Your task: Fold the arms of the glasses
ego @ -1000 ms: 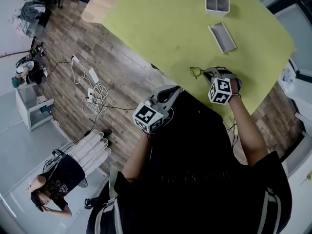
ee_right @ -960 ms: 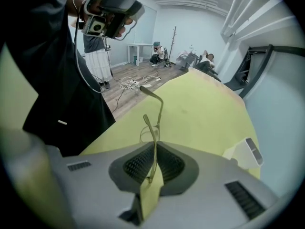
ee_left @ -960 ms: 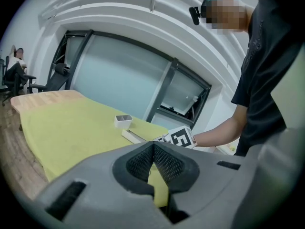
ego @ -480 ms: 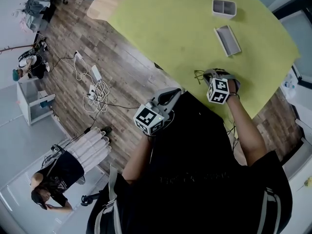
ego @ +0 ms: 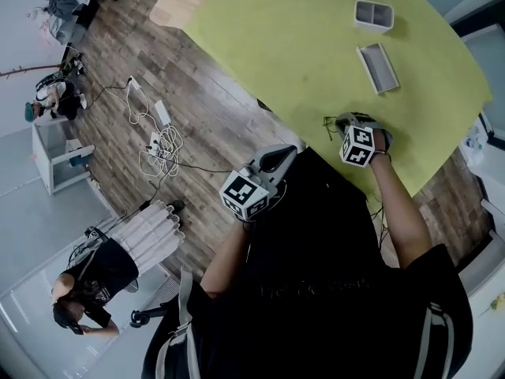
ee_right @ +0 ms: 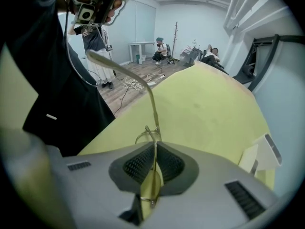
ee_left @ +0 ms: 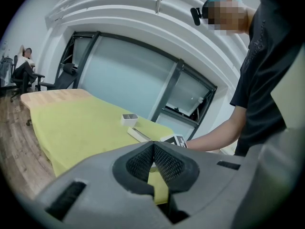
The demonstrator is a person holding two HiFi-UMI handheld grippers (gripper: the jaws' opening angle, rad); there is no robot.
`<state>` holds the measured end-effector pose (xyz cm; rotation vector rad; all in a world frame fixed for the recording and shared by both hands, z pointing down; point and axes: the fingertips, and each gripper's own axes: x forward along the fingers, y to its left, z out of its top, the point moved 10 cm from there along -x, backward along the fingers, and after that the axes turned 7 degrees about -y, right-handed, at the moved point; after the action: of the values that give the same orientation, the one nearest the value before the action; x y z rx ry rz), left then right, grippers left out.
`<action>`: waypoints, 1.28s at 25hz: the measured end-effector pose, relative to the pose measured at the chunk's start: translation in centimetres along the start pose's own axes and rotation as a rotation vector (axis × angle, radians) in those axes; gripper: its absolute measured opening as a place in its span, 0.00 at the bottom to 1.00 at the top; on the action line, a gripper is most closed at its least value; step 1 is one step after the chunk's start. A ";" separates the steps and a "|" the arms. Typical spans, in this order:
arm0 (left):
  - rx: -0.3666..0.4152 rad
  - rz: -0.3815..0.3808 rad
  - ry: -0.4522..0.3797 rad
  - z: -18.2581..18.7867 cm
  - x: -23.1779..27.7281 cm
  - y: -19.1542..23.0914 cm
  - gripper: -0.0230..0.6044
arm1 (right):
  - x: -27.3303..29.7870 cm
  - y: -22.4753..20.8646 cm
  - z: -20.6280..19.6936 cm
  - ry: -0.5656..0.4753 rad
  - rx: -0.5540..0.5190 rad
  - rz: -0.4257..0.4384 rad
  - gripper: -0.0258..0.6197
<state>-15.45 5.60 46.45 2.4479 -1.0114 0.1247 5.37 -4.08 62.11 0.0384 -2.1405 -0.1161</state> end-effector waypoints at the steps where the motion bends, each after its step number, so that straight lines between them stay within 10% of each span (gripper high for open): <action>1: 0.001 -0.001 -0.001 0.0 -0.1 0.0 0.07 | 0.1 0.1 -0.1 0.001 0.007 0.000 0.10; 32: 0.028 -0.095 -0.029 1.5 3.2 -0.1 0.07 | -8.0 1.0 2.1 -0.272 0.293 -0.045 0.09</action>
<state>-13.21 2.90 45.96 2.5254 -0.9089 0.0722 8.00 -2.34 54.40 0.2550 -2.4135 0.1762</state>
